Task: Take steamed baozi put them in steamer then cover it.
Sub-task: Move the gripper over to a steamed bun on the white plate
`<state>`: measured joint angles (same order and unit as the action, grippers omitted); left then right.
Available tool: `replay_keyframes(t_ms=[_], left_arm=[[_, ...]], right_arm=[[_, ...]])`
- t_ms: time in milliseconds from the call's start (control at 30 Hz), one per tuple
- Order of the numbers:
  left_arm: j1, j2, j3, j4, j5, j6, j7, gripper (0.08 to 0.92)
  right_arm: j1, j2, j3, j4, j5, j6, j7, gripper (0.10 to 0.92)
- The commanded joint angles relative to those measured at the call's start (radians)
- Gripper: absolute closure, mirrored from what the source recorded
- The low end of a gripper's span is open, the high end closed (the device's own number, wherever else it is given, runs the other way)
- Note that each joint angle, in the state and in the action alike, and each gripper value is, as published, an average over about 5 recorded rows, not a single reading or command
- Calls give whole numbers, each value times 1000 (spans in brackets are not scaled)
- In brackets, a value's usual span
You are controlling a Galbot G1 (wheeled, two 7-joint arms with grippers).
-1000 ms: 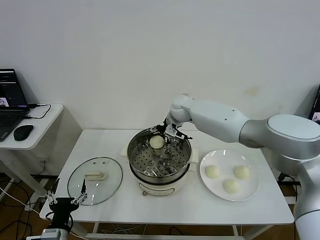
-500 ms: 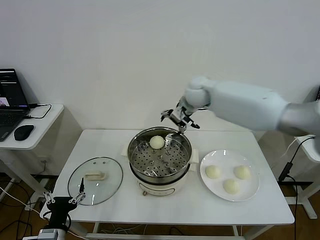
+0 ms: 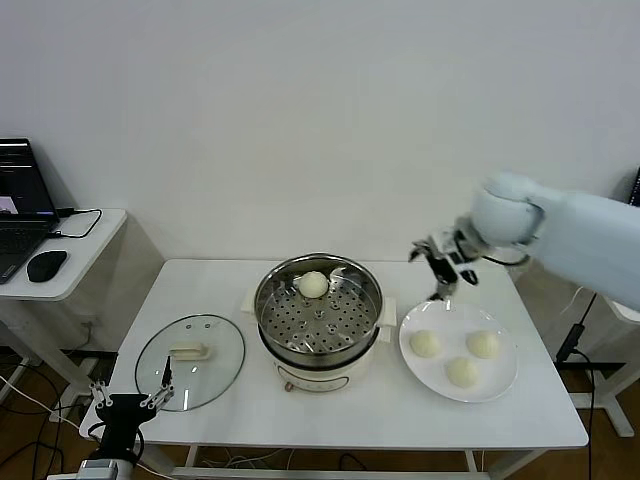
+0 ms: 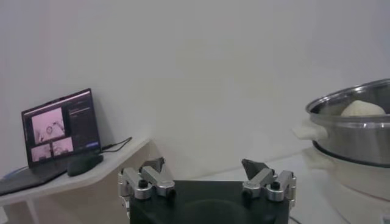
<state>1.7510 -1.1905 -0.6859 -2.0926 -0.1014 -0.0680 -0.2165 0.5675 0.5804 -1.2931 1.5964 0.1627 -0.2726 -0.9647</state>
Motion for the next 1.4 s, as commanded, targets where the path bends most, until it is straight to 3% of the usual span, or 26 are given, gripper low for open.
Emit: replay_keyframes(t_ms=[33,567,1233,1400], left_arm=[[0,-4,-6,-3,1,2,0,177],[1,-5,-37,9,-4,9,3,177],[-4,-7,-42,16,-6,9,3,177],[-4,-9,-42,19,-6,8,3,177]], right_arm=[[-207,-125,92,7,-63,-44,-13,203],[-466,90,287,-269,-156,20,10,203],[-557,226,343,-386,-221,19,44,205],[-573,230,356,-401,-230,16,44,237]])
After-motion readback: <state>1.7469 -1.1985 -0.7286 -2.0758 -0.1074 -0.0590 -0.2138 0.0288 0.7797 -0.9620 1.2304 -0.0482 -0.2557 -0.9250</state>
